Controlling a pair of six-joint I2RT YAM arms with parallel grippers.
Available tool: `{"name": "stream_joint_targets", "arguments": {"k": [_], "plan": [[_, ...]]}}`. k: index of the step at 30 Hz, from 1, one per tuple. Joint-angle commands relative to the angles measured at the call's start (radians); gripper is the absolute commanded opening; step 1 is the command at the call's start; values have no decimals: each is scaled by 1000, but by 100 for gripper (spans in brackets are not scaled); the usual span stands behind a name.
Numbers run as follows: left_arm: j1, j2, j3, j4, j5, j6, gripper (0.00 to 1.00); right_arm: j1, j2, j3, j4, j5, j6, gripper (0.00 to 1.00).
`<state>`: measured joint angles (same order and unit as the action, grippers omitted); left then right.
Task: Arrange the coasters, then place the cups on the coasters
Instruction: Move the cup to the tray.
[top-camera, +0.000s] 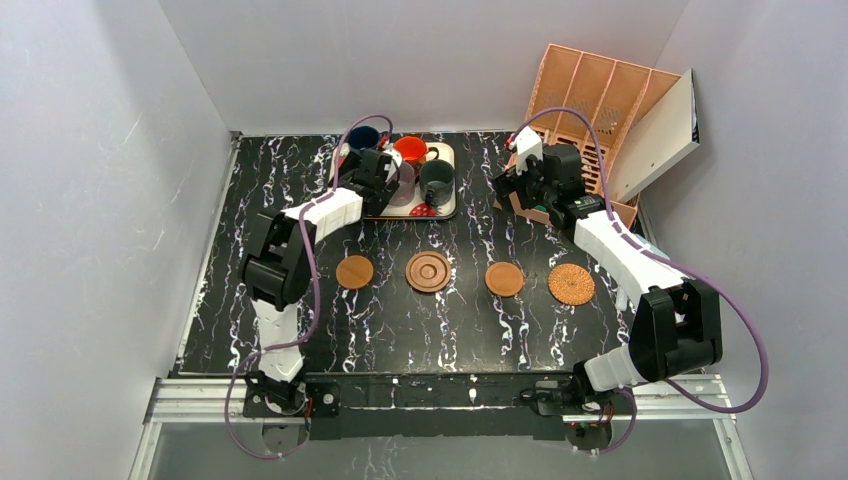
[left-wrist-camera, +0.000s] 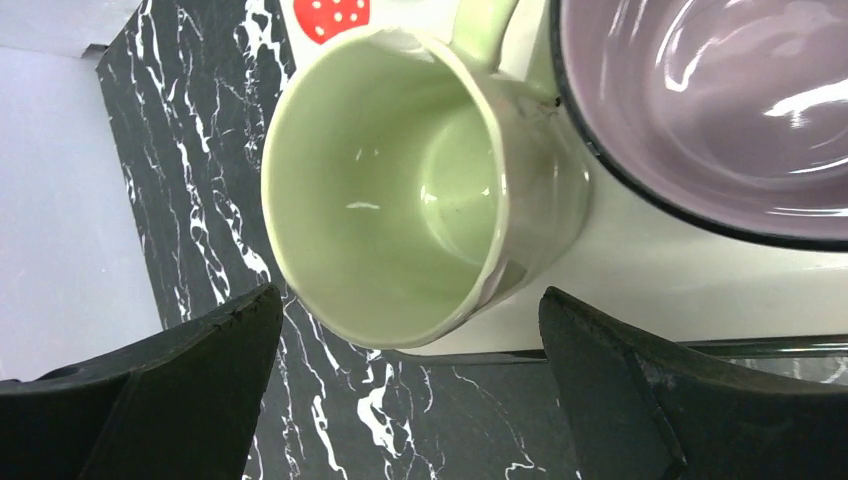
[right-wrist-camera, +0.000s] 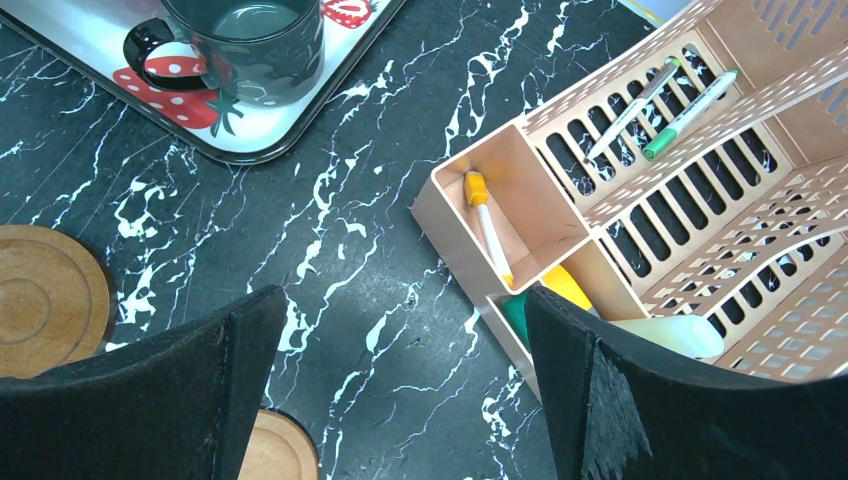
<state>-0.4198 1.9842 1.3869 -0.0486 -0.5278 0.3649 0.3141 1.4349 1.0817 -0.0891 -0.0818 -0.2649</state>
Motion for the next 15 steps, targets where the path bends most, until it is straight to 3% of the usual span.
{"name": "stream_joint_targets", "arguments": {"k": [1,15], "plan": [[16,-44,-10,44,-101,5,98,-6,-36,14,10,-9,6,99],[140,8,53,65,-112,-29,98,-8,-37,13,10,-13,6,99]]}}
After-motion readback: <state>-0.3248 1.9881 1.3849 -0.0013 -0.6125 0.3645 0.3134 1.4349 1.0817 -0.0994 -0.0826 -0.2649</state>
